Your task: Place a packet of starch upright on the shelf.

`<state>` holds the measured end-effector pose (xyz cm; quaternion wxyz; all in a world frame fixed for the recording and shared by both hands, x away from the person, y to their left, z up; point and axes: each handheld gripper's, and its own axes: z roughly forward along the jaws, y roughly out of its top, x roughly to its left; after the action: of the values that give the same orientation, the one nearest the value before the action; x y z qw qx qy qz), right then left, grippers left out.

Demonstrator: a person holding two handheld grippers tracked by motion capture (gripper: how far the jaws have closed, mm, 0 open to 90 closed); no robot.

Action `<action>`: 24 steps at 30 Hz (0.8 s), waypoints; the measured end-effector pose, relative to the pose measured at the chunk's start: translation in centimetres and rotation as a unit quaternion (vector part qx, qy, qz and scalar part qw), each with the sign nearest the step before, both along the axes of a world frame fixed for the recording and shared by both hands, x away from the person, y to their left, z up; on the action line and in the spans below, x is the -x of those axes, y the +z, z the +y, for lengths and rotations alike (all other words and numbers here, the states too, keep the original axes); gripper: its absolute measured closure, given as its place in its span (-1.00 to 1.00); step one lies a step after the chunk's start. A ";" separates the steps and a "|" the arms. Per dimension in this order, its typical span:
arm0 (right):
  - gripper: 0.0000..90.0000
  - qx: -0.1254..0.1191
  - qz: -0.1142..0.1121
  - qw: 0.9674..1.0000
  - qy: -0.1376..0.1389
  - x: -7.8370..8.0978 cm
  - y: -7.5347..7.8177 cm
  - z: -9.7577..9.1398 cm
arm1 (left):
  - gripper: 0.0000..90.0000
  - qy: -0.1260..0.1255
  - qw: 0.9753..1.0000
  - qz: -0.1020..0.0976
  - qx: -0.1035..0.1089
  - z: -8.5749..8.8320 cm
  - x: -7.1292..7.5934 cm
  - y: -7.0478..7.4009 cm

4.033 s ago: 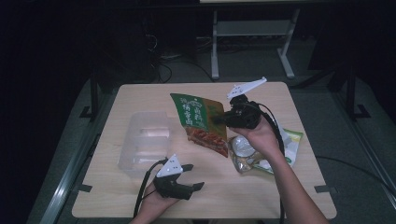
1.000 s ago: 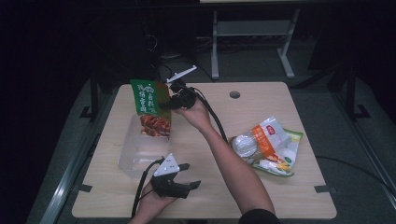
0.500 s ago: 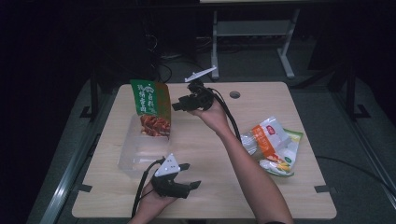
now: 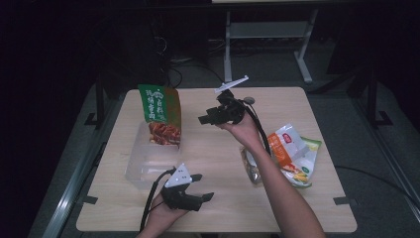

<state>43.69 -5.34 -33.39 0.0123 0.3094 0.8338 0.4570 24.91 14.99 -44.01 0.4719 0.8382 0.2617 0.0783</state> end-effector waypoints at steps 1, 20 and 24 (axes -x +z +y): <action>0.03 0.001 0.000 1.000 -0.001 0.1 0.0 -0.3 | -0.42 -0.001 1.000 0.000 0.000 0.0 0.0 0.0; -0.05 0.020 0.010 0.999 -0.028 2.0 0.5 -5.2 | -0.42 -0.002 1.000 -0.005 -0.005 -0.2 0.0 0.1; -0.06 0.020 0.016 0.999 -0.037 2.3 0.3 -6.3 | -0.42 -0.003 1.000 -0.004 -0.005 -0.3 0.0 0.0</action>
<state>41.35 -11.65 -33.07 0.0222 0.3466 0.8312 0.4342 24.95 14.67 -44.00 0.4687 0.8412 0.2568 0.0819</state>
